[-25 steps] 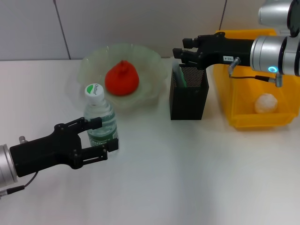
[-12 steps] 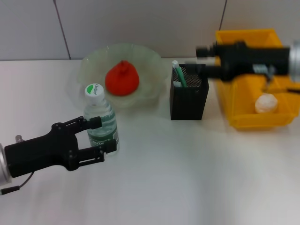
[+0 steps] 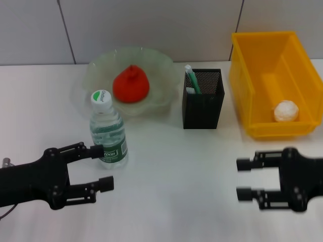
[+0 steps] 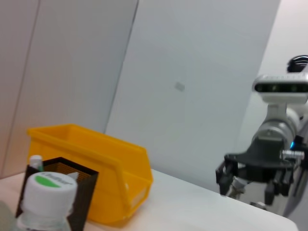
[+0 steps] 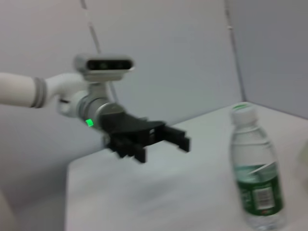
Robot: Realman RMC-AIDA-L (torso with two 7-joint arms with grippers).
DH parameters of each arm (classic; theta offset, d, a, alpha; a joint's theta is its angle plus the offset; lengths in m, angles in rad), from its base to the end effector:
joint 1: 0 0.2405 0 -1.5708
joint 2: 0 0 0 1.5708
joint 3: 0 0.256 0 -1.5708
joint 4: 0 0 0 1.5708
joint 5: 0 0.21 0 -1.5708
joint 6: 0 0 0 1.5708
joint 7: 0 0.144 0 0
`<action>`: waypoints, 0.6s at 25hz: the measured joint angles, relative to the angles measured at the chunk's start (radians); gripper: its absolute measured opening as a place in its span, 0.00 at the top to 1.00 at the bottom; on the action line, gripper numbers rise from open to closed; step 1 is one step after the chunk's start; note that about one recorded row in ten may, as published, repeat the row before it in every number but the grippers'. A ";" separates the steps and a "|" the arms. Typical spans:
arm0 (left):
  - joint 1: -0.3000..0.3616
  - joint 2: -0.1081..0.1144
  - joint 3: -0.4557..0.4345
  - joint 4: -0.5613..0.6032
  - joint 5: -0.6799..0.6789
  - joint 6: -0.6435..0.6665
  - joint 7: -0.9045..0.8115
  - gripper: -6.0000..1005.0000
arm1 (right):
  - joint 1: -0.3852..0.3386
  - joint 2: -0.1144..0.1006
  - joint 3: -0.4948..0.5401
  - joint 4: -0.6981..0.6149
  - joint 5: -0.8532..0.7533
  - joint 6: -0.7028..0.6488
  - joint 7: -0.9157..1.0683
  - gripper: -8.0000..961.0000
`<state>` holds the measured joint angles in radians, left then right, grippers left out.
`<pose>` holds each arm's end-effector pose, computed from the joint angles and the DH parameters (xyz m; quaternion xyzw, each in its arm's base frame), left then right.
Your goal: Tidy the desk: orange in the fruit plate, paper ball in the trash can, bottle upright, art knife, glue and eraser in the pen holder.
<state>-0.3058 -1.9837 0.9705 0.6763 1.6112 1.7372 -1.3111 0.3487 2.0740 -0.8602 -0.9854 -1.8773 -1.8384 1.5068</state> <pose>-0.2810 0.2697 0.0288 -0.9226 -0.1872 -0.3248 0.0905 0.2471 0.2786 0.0351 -0.9551 0.1591 0.2460 0.0455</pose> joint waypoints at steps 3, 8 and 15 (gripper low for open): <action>-0.014 0.013 0.003 -0.007 0.025 0.028 0.000 0.18 | -0.008 -0.001 -0.005 0.060 -0.005 -0.015 -0.063 0.35; -0.054 0.011 -0.006 -0.016 0.122 0.035 -0.013 0.18 | 0.001 -0.002 0.000 0.117 -0.005 -0.014 -0.110 0.35; -0.073 0.010 -0.006 -0.036 0.154 0.026 -0.014 0.18 | 0.008 -0.001 0.000 0.148 -0.005 -0.003 -0.145 0.35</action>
<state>-0.3787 -1.9740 0.9642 0.6407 1.7651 1.7630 -1.3250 0.3566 2.0733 -0.8605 -0.8369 -1.8823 -1.8418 1.3620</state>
